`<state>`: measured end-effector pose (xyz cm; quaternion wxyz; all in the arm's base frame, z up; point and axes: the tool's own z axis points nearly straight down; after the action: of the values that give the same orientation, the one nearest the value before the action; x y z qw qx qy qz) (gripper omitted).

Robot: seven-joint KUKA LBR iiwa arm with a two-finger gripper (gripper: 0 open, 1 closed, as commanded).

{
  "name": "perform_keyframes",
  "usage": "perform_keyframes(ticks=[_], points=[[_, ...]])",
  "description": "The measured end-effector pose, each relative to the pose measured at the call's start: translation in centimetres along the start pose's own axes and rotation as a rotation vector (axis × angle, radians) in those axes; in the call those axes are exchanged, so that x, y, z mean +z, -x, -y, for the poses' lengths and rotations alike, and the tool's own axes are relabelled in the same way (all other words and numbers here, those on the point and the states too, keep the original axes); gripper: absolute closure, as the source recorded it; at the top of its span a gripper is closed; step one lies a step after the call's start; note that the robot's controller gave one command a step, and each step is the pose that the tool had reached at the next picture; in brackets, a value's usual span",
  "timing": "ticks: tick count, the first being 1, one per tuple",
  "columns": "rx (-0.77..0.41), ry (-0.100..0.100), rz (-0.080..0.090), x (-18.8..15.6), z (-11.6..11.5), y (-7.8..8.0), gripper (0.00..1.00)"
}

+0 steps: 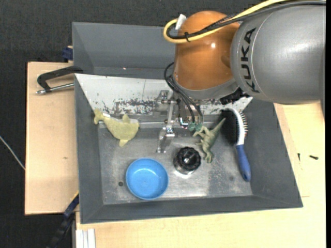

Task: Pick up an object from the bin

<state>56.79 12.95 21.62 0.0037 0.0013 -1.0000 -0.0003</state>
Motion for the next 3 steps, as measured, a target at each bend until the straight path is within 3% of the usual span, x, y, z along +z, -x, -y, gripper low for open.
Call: perform_keyframes(ticks=[1, 2, 3], points=[[0.06, -0.001, -0.003, 12.0, -0.9, -7.7, 0.0], [0.064, 0.002, 0.013, 11.5, -0.8, -7.1, 1.0], [0.001, -0.001, 0.025, 1.8, 5.5, -1.1, 1.0]])
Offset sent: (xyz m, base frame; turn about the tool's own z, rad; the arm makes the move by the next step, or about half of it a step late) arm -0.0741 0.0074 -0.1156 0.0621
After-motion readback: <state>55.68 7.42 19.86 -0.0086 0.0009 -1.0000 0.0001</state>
